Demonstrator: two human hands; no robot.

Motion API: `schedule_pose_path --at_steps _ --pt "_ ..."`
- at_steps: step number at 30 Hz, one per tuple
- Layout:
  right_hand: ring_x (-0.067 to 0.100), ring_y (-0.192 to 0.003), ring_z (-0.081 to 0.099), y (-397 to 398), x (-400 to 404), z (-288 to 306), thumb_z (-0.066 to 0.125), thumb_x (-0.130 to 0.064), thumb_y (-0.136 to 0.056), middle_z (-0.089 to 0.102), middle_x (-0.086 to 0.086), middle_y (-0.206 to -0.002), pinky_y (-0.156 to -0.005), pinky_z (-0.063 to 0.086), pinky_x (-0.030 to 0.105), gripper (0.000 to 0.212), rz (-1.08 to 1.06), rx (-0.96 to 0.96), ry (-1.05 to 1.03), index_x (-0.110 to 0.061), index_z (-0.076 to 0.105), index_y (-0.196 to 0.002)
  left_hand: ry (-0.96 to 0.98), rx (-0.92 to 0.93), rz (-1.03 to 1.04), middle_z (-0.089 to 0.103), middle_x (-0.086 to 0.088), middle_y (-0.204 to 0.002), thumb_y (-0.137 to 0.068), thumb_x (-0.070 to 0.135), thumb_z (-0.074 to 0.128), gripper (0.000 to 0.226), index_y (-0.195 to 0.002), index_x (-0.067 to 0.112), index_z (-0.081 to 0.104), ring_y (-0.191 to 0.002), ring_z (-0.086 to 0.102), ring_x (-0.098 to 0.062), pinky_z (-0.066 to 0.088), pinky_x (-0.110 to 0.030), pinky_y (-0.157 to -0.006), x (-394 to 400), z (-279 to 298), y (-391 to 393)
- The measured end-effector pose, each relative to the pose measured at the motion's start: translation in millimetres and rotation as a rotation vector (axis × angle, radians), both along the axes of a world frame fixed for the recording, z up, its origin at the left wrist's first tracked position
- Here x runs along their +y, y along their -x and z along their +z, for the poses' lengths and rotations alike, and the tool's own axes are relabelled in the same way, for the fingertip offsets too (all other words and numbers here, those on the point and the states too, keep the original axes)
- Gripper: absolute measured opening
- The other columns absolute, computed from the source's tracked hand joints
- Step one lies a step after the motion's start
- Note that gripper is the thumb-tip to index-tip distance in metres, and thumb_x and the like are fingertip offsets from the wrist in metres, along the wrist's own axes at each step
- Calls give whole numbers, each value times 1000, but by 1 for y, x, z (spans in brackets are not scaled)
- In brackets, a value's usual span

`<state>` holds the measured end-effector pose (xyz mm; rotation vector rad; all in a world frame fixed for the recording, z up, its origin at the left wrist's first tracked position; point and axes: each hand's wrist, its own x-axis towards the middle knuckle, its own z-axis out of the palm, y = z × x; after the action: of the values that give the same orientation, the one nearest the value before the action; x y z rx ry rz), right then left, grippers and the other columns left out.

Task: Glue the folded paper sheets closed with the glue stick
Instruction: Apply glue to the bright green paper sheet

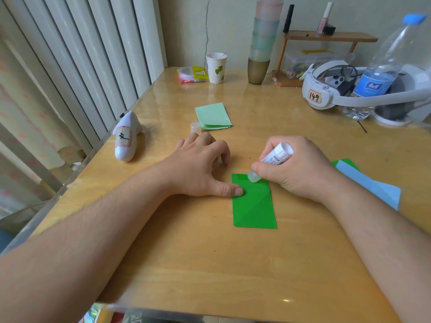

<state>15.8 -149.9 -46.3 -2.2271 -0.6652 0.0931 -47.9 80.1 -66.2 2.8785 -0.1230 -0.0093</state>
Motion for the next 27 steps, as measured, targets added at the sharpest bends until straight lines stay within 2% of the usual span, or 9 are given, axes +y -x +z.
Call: schedule_pose_path --at_steps 7,11,14,18,21,24,27 --pt "5 -52 46 -1 -9 2 83 -33 -75 57 -13 -54 -49 35 20 24 -25 -14 36 -19 64 -71 15 -6 4 37 13 -109 -51 100 48 75 -105 48 43 -115 36 -18 34 -42 -109 0 -2 -1" --pt "5 -52 47 -2 -8 3 82 -31 -75 57 -14 -54 -49 35 20 23 -29 -22 47 -18 63 -70 9 -7 2 38 12 -111 -51 100 48 76 -106 48 43 -116 36 -18 34 -40 -106 0 -1 0" --pt "6 -53 46 -3 -8 3 81 -29 -74 57 -12 -55 -53 38 26 22 -27 -29 49 -18 63 -69 7 -3 2 38 12 -111 -51 100 48 76 -107 48 44 -117 36 -18 34 -40 -107 0 -2 0" --pt "10 -55 45 -11 -10 3 78 -23 -80 53 -8 -56 -53 39 28 21 -70 -5 -125 -14 61 -72 11 3 1 38 12 -112 -51 100 48 76 -106 49 43 -118 37 -18 34 -41 -108 1 -1 -1" --pt "9 -53 44 -11 -5 1 78 -19 -84 50 -11 -54 -48 38 21 22 -64 18 -262 -12 61 -72 8 5 6 39 12 -112 -51 101 47 77 -107 48 43 -117 37 -19 34 -43 -109 0 0 -1" --pt "5 -59 49 -4 6 -4 82 -28 -84 57 -12 -60 -54 40 21 23 22 10 -277 -16 65 -75 2 13 5 38 12 -112 -51 101 47 77 -106 48 43 -118 36 -19 34 -44 -110 0 0 -1" --pt "4 -60 51 3 15 -9 82 -35 -84 59 -13 -61 -56 41 22 25 90 7 -200 -20 65 -76 -5 8 9 39 11 -113 -50 101 47 80 -108 46 45 -117 37 -19 35 -42 -108 0 -1 -1"
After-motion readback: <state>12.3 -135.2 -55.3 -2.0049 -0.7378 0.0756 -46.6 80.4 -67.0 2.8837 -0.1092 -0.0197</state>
